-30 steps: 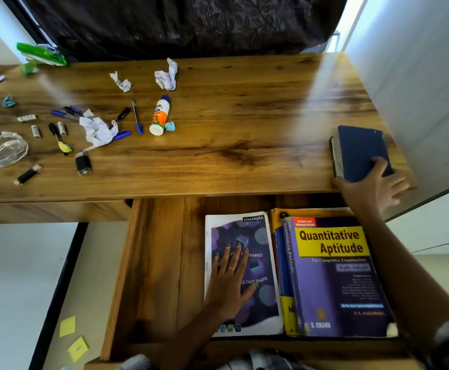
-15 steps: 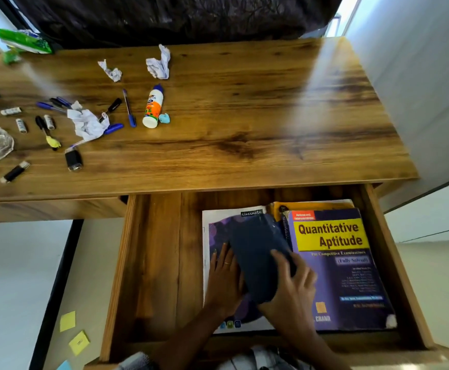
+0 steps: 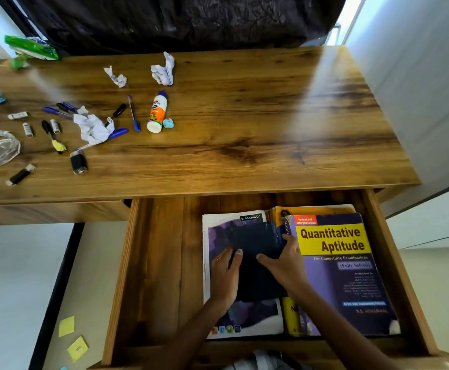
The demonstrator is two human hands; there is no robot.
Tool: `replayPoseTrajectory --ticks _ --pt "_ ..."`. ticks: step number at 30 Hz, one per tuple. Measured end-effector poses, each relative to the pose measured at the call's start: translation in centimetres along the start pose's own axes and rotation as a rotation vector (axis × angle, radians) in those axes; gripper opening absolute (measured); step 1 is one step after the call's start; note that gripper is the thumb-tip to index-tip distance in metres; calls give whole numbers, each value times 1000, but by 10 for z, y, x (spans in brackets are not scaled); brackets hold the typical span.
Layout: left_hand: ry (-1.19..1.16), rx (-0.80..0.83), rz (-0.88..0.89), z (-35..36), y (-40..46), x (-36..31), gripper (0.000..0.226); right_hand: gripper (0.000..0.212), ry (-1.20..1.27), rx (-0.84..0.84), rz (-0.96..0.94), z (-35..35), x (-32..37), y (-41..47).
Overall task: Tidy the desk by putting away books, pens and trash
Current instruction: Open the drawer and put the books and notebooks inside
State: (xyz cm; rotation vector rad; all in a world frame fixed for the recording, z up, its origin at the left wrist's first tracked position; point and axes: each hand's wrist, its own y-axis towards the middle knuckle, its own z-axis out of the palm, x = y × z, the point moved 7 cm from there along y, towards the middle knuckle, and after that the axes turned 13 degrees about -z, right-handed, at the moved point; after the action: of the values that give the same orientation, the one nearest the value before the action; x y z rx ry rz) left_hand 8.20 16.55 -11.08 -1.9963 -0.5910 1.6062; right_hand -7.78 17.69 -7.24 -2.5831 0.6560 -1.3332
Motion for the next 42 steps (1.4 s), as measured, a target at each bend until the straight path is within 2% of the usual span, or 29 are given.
replayPoseTrajectory --ticks 4,7,11,16,23,27,30,36,42 --pt "-129 104 -182 0 8 5 30 69 268 89 131 6 -3 10" --pt "-233 118 -257 -3 12 3 29 72 205 197 117 8 -2 10" --pt "-253 146 -267 -6 11 1 27 79 197 260 118 10 -2 9" --pt "-249 139 -250 -6 10 -1 30 67 379 292 162 13 1 8" --pt "-256 127 -269 -9 8 3 31 67 548 183 255 12 -1 11" --pt "-279 141 -287 -8 6 5 36 63 405 84 172 12 -4 7" --pt "-289 146 -299 -5 5 6 41 64 352 62 129 13 -7 1" --pt "-277 152 -305 -4 8 7 42 65 516 71 220 4 -9 6" --pt "-290 134 -341 -6 10 12 43 21 614 15 242 9 -6 4"
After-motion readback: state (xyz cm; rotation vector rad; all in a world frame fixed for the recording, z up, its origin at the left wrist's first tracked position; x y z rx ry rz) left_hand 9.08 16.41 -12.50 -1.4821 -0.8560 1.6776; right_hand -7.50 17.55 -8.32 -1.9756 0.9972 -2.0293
